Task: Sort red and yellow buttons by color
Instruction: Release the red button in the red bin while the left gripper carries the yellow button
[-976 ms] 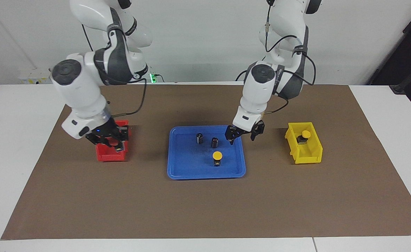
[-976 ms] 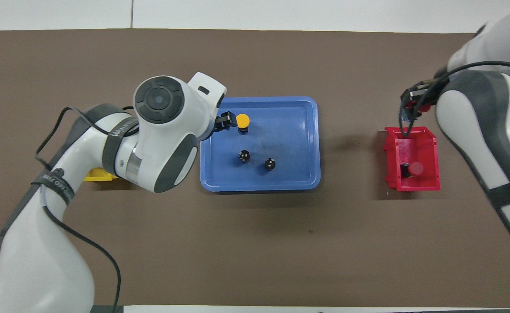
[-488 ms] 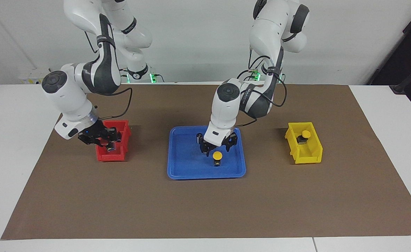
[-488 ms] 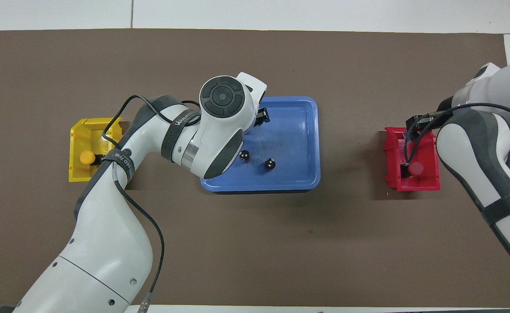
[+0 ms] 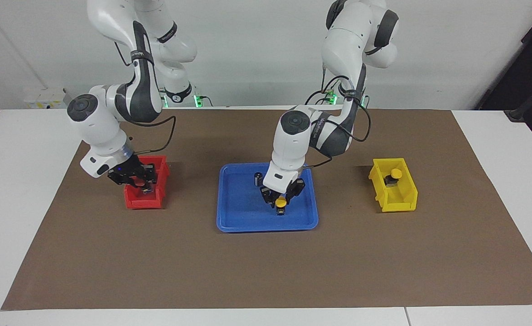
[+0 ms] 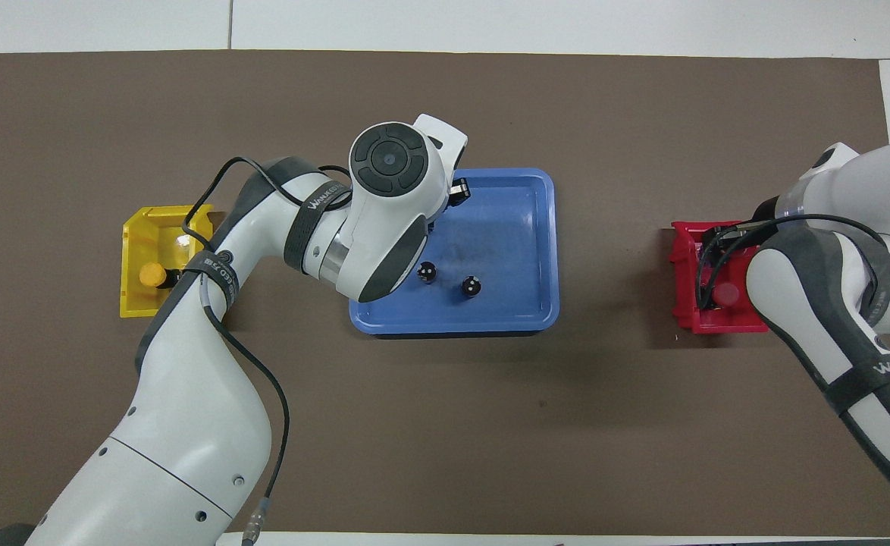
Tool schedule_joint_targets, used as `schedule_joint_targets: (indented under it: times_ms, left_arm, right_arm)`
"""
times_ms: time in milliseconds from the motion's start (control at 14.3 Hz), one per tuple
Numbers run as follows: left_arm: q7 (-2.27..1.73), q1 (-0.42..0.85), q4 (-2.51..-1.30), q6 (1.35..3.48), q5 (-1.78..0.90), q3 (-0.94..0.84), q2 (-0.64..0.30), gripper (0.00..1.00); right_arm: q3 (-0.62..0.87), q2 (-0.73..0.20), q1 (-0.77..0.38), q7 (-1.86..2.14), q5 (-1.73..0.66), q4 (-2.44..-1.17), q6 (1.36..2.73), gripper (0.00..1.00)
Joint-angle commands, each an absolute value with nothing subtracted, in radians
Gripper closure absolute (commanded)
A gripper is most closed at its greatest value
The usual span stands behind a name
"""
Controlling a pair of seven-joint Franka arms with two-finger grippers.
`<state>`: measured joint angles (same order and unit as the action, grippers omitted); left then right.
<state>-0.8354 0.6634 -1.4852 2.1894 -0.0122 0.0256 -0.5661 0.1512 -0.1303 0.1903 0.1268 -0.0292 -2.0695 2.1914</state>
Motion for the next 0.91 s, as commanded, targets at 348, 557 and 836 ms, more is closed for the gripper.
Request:
schedule_joint_targets:
  times_ms: [348, 557, 836]
  left_arm:
    - [-0.839, 0.631, -1.292, 1.866, -0.008, 0.074, -0.548, 0.97]
    - [-0.596, 0.465, -1.351, 1.769, -0.038, 0.061, -0.415, 0.98]
    - [-0.252, 0.237, -1.511, 1.790, -0.044, 0.063, -0.310, 0.98]
  right_arm:
    - [0.158, -0.136, 0.204, 0.106, 0.021, -2.123, 2.287, 0.95]
    - [0.158, -0.155, 0.206, 0.100, 0.021, -2.125, 2.301, 0.94]
    - [0.160, -0.156, 0.202, 0.097, 0.021, -2.137, 2.309, 0.64]
